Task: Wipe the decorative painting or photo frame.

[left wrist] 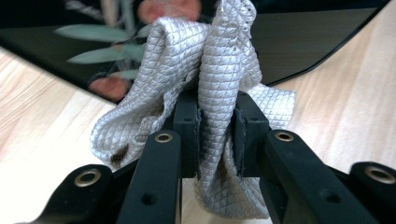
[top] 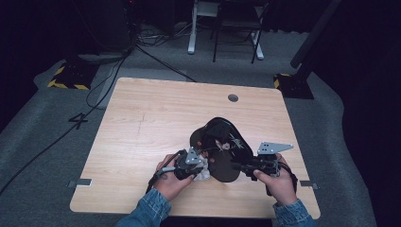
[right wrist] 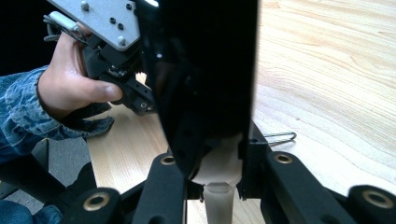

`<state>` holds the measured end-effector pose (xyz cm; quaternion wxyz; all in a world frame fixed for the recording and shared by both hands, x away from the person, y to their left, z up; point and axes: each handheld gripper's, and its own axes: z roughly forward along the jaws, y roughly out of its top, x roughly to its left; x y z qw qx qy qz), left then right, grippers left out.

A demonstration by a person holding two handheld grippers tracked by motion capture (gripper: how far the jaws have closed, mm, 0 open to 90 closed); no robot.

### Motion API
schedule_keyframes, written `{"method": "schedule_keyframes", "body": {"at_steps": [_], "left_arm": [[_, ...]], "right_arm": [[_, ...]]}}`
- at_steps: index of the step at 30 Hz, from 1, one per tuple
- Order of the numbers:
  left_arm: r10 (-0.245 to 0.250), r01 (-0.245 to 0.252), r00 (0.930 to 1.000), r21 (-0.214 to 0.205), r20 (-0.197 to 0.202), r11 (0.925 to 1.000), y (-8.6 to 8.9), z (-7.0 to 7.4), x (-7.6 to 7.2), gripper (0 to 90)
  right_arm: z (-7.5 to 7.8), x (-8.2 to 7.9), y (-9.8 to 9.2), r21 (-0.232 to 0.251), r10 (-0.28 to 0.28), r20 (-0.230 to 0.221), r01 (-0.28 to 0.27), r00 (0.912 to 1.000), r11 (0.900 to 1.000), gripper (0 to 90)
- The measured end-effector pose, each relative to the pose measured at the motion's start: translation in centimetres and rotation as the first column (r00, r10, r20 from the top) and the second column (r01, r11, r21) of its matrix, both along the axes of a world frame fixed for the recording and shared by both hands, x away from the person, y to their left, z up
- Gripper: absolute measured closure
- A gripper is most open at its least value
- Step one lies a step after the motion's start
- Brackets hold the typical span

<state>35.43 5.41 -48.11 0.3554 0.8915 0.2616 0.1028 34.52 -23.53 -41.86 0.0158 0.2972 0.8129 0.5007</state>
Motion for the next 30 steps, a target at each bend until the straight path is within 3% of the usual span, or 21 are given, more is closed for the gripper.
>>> {"method": "schedule_keyframes", "body": {"at_steps": [15, 21, 30], "left_arm": [[0.086, -0.086, 0.9963, 0.003, 0.008, 0.9963, 2.4, -0.1, 0.9, 75.0], [0.094, -0.094, 0.9956, -0.063, -0.004, 0.9935, 3.6, 0.5, 0.7, 75.1], [0.099, -0.095, 0.9947, -0.109, 0.028, 0.9894, 4.7, 2.4, -0.3, 75.1]], "right_arm": [[0.2, 0.1, 0.0, -0.005, 0.001, 0.006, -0.001, 1.0000, 1.0000, 77.0], [0.2, 0.3, -0.2, -0.010, -0.002, 0.015, 0.002, 0.9999, 0.9999, 78.4], [0.1, 0.3, -0.3, -0.016, 0.002, 0.015, -0.001, 0.9999, 0.9999, 78.4]]}}
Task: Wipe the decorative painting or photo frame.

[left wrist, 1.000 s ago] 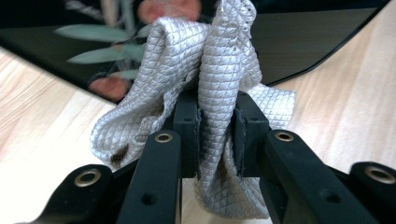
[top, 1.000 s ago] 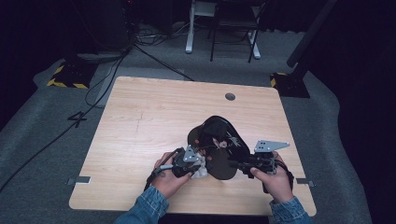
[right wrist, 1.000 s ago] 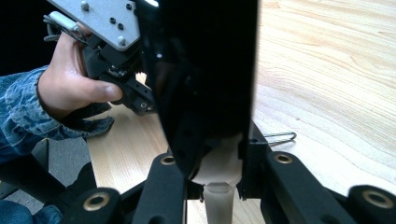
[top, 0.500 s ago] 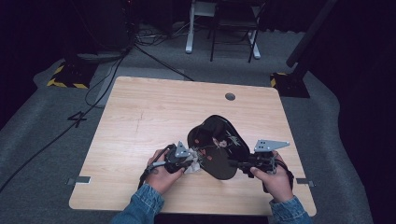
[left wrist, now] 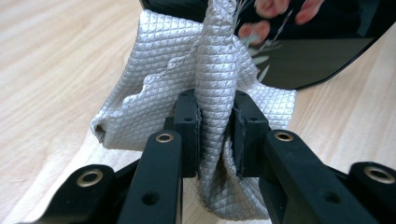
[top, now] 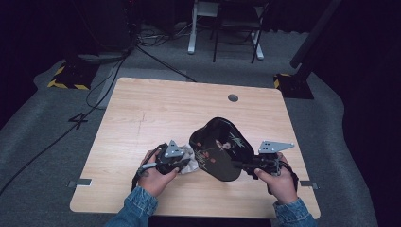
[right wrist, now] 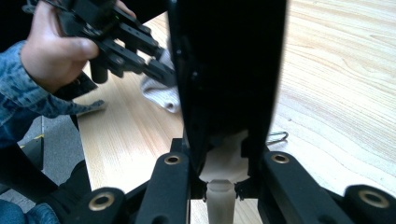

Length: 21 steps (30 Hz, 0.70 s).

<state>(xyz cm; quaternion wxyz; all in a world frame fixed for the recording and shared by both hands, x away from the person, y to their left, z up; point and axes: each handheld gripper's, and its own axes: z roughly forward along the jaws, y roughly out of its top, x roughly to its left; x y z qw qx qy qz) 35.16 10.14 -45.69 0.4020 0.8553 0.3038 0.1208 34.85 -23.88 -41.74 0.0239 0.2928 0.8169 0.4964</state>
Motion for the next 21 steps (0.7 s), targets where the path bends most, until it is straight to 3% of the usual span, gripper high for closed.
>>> {"method": "schedule_keyframes", "body": {"at_steps": [8, 15, 21], "left_arm": [[0.000, 0.003, 0.9990, -0.054, 0.046, 0.9985, 0.7, 2.6, -0.8, 75.1], [-0.002, 0.008, 0.9980, -0.084, 0.064, 0.9964, 0.9, 4.2, -0.9, 75.1], [-0.020, 0.030, 0.9944, -0.097, 0.104, 0.9948, 0.7, 5.8, -1.3, 75.1]], "right_arm": [[0.0, -0.1, 0.0, -0.001, 0.001, 0.001, -0.001, 1.0000, 1.0000, 78.4], [0.0, -0.2, -0.2, 0.002, 0.006, 0.000, -0.006, 1.0000, 1.0000, 78.4], [-0.1, -0.4, -0.5, 0.005, 0.016, 0.000, -0.016, 0.9999, 0.9999, 78.4]]}}
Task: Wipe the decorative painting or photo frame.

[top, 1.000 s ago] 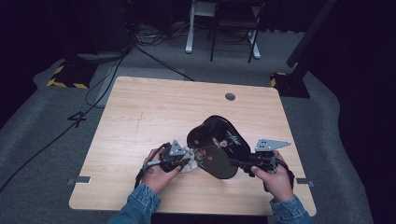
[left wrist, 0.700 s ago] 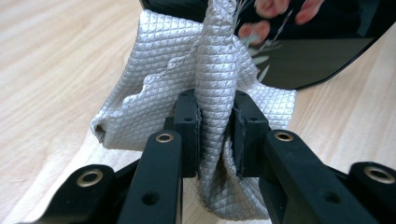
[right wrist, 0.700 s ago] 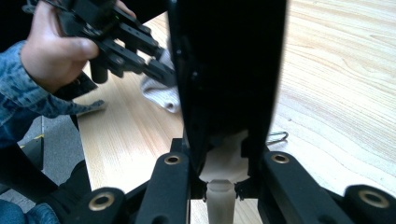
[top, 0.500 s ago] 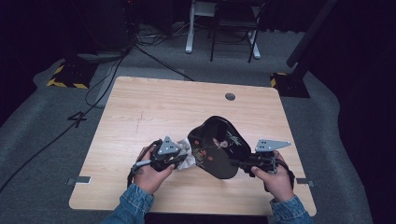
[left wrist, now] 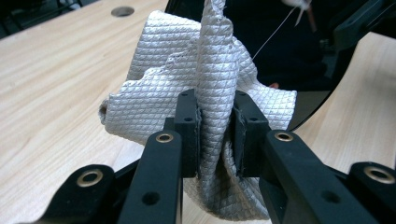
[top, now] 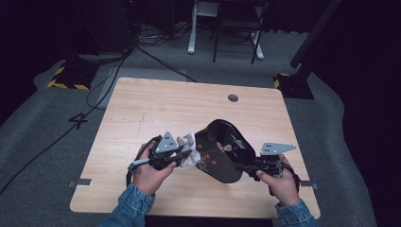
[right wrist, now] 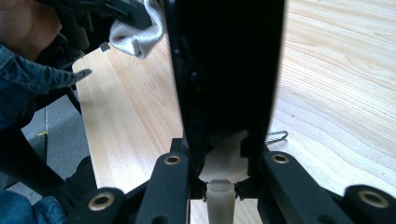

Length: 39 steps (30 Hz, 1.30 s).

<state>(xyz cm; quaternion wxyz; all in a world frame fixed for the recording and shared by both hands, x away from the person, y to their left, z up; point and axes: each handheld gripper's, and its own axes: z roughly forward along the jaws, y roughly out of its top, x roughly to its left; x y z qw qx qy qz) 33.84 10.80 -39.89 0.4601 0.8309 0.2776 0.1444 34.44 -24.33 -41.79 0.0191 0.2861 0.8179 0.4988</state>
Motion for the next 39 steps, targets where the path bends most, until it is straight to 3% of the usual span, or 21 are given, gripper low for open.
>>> {"method": "schedule_keyframes", "body": {"at_steps": [8, 14, 24, 39], "left_arm": [[-0.030, 0.032, 0.9984, -0.021, 0.049, 0.9993, -0.5, 3.0, -0.9, 75.1], [-0.040, 0.043, 0.9970, -0.031, 0.065, 0.9986, -0.8, 4.3, -1.1, 75.0], [-0.080, 0.085, 0.9875, -0.036, 0.136, 0.9957, -2.4, 7.7, -1.6, 75.0], [-0.117, 0.128, 0.9785, -0.053, 0.169, 0.9904, -4.2, 10.3, -0.9, 75.0]], "right_arm": [[0.0, 0.0, 0.0, -0.002, 0.011, 0.001, -0.011, 0.9999, 0.9999, 78.4], [0.0, -0.1, 0.2, -0.003, 0.023, 0.002, -0.023, 0.9997, 0.9997, 78.4], [0.0, -0.1, 0.2, -0.002, 0.025, 0.002, -0.025, 0.9997, 0.9997, 78.4], [-0.2, -0.3, 0.2, 0.008, 0.015, 0.003, -0.015, 0.9999, 0.9998, 78.4]]}}
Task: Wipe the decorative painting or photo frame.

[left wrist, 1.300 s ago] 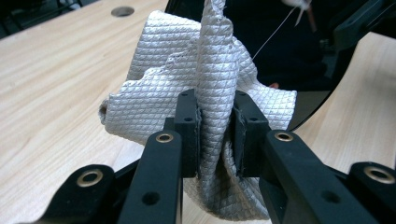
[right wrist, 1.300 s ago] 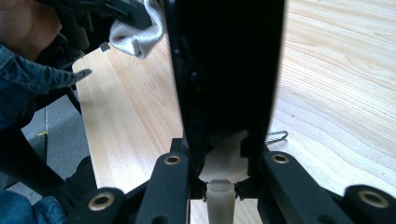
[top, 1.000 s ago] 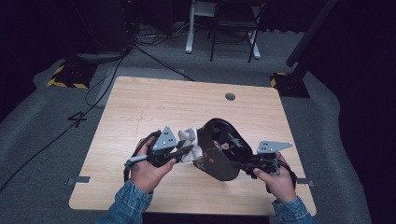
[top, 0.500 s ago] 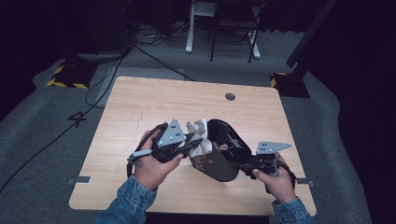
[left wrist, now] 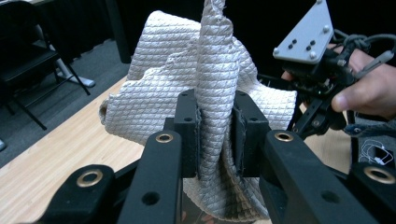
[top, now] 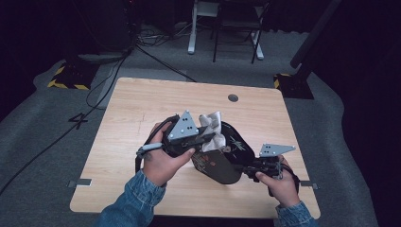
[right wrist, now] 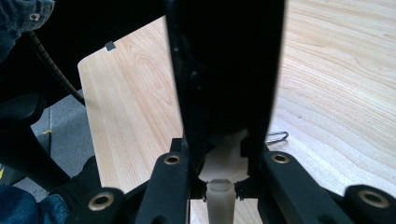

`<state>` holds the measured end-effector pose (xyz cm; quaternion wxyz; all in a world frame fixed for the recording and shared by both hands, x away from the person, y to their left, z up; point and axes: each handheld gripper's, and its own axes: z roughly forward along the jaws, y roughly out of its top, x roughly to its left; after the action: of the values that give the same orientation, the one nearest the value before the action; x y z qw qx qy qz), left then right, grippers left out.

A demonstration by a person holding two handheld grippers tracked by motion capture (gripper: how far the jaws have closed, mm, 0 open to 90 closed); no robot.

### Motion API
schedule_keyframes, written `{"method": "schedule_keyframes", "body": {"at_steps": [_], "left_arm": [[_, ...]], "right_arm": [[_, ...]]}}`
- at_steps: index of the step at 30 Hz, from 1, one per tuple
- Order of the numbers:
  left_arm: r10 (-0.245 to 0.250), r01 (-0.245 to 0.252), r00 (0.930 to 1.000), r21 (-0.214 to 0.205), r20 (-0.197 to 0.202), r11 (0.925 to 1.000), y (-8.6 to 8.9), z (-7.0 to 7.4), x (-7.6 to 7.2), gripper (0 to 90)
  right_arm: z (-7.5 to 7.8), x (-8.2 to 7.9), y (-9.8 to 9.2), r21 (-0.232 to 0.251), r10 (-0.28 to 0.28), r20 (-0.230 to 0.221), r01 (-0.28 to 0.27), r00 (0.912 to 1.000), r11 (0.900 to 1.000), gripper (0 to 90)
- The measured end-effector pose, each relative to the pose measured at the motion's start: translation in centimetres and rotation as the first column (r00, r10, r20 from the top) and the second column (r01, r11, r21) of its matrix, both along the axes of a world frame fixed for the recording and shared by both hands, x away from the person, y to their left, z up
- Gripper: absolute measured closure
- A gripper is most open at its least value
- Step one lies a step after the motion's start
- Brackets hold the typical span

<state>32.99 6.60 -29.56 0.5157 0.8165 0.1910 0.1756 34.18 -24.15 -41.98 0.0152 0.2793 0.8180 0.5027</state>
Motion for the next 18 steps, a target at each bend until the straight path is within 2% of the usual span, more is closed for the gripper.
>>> {"method": "schedule_keyframes", "body": {"at_steps": [8, 12, 18], "left_arm": [[-0.011, 0.011, 0.9999, -0.026, 0.002, 0.9996, -1.0, 0.6, 0.5, 75.0], [-0.015, 0.016, 0.9999, -0.019, 0.005, 0.9997, -1.9, 0.7, 0.9, 75.0], [-0.039, 0.039, 0.9992, -0.021, 0.009, 0.9990, -3.0, 0.9, 0.6, 75.0]], "right_arm": [[-0.1, -0.1, -0.1, -0.001, -0.002, 0.003, 0.002, 1.0000, 1.0000, 78.4], [-0.1, -0.1, 0.0, -0.003, -0.001, 0.001, 0.001, 1.0000, 1.0000, 78.4], [-0.1, -0.1, 0.1, -0.002, 0.001, 0.000, -0.001, 1.0000, 1.0000, 78.4]]}}
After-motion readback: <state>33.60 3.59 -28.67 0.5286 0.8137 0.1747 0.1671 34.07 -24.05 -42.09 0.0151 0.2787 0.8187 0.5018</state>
